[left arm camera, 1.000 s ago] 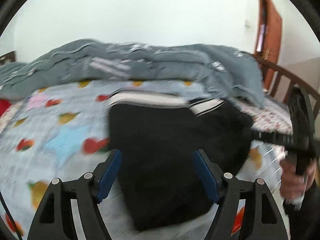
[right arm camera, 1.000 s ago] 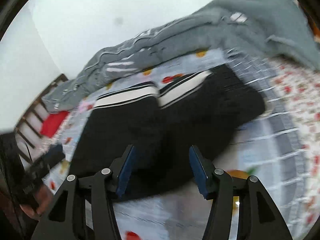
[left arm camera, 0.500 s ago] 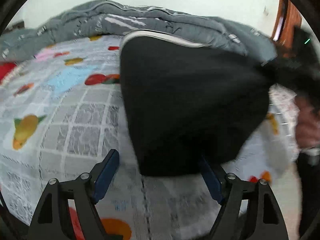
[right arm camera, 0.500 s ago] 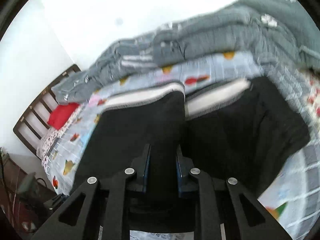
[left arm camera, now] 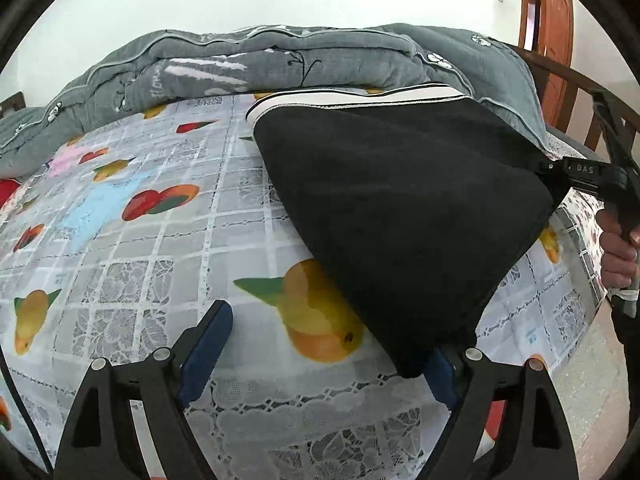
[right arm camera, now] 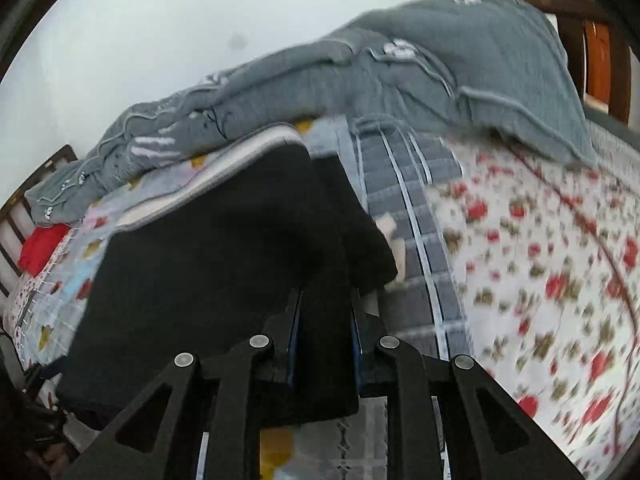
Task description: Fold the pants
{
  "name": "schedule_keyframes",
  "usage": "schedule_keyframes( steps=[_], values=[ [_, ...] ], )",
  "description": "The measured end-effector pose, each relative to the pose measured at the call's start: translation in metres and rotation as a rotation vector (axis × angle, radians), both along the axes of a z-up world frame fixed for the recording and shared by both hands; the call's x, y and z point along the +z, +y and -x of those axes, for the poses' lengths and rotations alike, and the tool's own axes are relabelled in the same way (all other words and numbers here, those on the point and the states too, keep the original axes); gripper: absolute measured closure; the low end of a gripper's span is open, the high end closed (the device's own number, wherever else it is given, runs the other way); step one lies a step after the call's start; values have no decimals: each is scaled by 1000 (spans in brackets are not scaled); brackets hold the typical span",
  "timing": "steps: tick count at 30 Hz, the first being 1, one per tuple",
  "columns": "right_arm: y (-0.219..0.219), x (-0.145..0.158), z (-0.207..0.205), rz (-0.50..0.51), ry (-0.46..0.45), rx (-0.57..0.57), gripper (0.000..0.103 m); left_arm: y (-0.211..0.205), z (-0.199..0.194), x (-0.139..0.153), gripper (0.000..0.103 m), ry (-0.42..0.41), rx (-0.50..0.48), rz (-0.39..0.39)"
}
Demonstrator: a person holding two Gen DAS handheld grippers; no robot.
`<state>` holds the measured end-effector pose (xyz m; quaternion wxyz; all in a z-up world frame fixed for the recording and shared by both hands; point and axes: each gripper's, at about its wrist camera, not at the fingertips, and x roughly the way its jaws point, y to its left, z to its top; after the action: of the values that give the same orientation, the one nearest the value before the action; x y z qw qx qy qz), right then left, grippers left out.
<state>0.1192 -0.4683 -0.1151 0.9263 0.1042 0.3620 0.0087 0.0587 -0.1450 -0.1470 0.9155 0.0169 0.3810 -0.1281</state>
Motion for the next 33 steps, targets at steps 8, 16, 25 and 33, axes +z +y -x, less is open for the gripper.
schedule_keyframes(
  steps=[8, 16, 25, 33],
  values=[
    [17, 16, -6, 134, 28, -14, 76, 14, 29, 18, 19, -46, -97, 97],
    [19, 42, 20, 176, -80, -41, 68, -4, -2, 37, 19, -74, -71, 140],
    [24, -3, 13, 273, 68, -3, 62, -1, -37, 8, 16, 58, -68, 202],
    [-10, 8, -37, 79, 80, -35, 37, 21, -110, -1, 20, 174, -14, 390]
  ],
)
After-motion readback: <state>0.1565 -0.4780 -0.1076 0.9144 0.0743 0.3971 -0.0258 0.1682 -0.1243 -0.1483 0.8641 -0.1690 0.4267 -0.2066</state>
